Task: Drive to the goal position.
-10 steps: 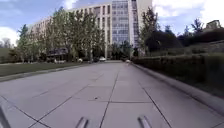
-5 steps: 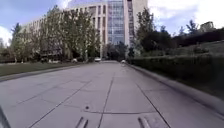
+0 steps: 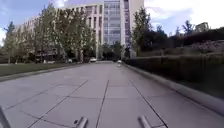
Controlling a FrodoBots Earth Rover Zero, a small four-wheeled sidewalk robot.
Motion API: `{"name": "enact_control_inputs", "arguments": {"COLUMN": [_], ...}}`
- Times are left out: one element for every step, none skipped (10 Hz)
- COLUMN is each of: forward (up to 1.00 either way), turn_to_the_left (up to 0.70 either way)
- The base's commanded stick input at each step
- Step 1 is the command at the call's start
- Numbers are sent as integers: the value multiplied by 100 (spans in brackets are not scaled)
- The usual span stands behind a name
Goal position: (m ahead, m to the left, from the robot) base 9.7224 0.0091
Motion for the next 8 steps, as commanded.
{"name": "enact_control_inputs", "arguments": {"forward": [70,70,70,70,70,70,70,70], "turn_to_the_left": [0,0,0,0,0,0,0,0]}}
